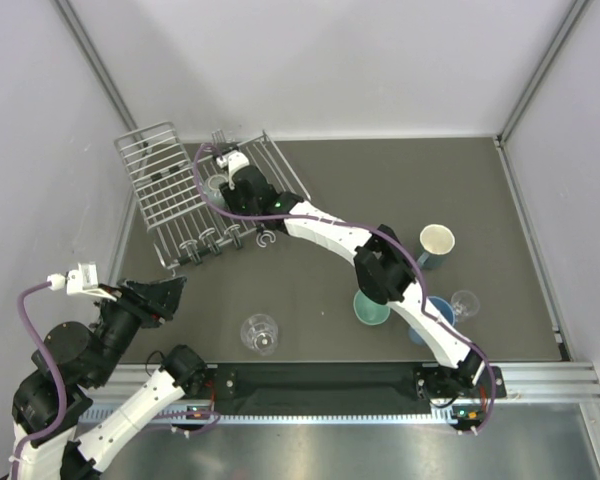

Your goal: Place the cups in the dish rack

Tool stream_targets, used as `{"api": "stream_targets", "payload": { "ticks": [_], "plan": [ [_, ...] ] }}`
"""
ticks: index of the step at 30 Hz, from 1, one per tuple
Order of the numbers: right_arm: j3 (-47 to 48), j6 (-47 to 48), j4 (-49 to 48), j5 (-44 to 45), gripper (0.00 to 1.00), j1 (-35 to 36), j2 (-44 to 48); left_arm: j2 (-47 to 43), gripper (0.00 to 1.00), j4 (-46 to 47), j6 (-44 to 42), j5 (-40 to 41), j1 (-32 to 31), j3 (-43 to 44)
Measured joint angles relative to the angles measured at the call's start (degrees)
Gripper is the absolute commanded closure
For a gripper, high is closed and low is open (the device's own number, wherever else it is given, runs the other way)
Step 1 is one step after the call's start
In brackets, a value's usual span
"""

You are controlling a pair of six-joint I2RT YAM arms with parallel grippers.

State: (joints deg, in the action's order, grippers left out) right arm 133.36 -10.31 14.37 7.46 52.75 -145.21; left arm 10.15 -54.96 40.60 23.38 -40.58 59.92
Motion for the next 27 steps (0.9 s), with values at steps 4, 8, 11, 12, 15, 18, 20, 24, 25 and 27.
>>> {"api": "stream_targets", "payload": {
  "ticks": [4, 8, 11, 12, 15, 18, 20, 24, 25, 27],
  "plan": [
    [-4.13, -0.44, -0.07, -0.17, 0.57, 0.00, 2.62, 0.00, 0.37, 0.00, 0.46, -0.66, 0.00, 0.00],
    [-6.84, -1.60, 0.07, -0.79, 0.55, 0.00, 6.19, 0.31, 0.40, -0.17, 1.55, -1.25, -0.02, 0.00],
    [-8.68, -2.93, 0.68, -0.92, 0.54, 0.00, 10.08, 2.91, 0.40, -1.55, 2.27, -1.99, 0.00, 0.37],
    [-9.33, -3.37, 1.25, -0.68, 0.53, 0.00, 11.58, 4.24, 0.39, -1.86, 2.45, -2.60, 0.00, 0.46],
    [-12.70, -4.92, 2.64, 0.42, 0.52, 0.00, 17.25, 8.17, 0.40, -2.21, 2.84, -5.05, 0.00, 0.50],
    [-17.62, -6.71, 4.98, 1.90, 0.51, 0.00, 24.52, 10.82, 0.40, -2.16, 3.19, -8.11, -0.02, 0.48],
    [-21.49, -8.07, 6.82, 2.62, 0.50, -0.02, 29.46, 11.72, 0.40, -2.14, 3.43, -9.77, 0.00, 0.48],
    [-31.95, -11.50, 11.74, 4.09, 0.48, -0.57, 41.38, 12.35, 0.39, -1.60, 3.91, -12.92, 0.00, -0.04],
    [-34.84, -12.37, 13.27, 4.59, 0.47, -0.96, 44.46, 12.33, 0.39, -1.11, 4.04, -13.57, 0.00, -0.55],
    [-40.11, -14.19, 16.63, 5.70, 0.47, -2.38, 50.29, 12.33, 0.39, 0.26, 4.20, -14.88, 0.00, -2.23]
  ]
}}
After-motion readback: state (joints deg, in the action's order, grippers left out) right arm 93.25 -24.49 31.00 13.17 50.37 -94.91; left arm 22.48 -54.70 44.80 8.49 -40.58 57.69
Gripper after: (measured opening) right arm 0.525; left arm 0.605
